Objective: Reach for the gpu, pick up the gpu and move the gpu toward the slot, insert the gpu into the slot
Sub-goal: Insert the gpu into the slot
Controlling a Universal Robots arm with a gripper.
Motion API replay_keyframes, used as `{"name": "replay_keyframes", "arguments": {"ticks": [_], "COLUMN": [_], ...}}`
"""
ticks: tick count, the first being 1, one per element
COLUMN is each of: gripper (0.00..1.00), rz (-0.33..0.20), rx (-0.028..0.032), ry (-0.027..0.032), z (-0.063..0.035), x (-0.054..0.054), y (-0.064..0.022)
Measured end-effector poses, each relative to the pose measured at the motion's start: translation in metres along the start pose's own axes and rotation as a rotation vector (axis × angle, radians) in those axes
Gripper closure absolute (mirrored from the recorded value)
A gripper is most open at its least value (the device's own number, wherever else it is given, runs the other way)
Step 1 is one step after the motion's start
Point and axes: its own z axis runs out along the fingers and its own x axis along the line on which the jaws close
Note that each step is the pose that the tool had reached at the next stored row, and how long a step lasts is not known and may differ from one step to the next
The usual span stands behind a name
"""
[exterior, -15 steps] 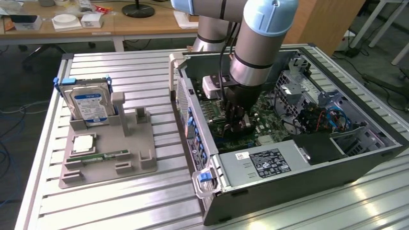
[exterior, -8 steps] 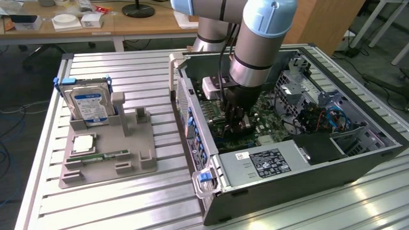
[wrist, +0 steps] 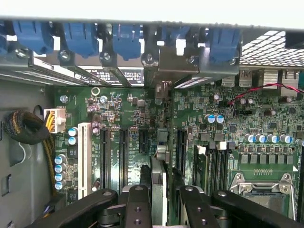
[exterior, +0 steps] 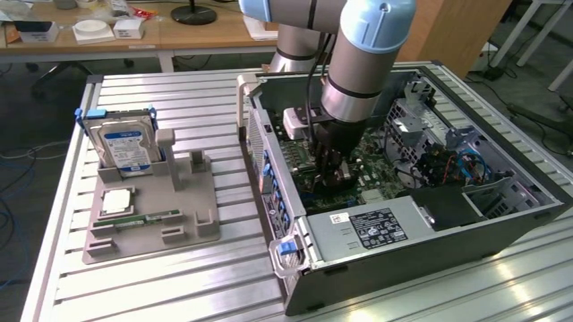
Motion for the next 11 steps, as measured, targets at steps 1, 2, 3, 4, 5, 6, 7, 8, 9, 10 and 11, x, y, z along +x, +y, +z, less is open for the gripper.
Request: {"name": "replay_keyframes", "arguments": {"ticks": [1,2,3,4,5,6,7,8,9,10,11], "gripper": [0.73,0.73,0.72,0.72,0.72,0.66,0.66,0.66,0.66,0.66,0.66], "rz": [0.0,0.0,0.0,0.001,0.001,0.0,0.0,0.0,0.0,0.0,0.0], "rx": [0.0,0.0001,0.0002,0.0013,0.0007,-0.0001,0.0006,0.0007,0.0015,0.0017,0.0022], "ry": [-0.0002,-0.0003,-0.002,-0.0039,-0.0018,0.0,-0.0008,-0.0003,-0.0007,-0.0003,-0.0003], "z": [0.0,-0.0003,-0.0004,-0.0003,-0.0023,-0.0049,-0.0069,-0.0102,-0.0138,-0.0181,-0.0226], "x": [0.0,0.0,0.0,0.0,0.0,0.0,0.0,0.0,0.0,-0.001,-0.001], "y": [0.0,0.0,0.0001,0.0003,0.0003,0.0002,0.0001,0.0001,0.0001,0.0002,0.0002]}}
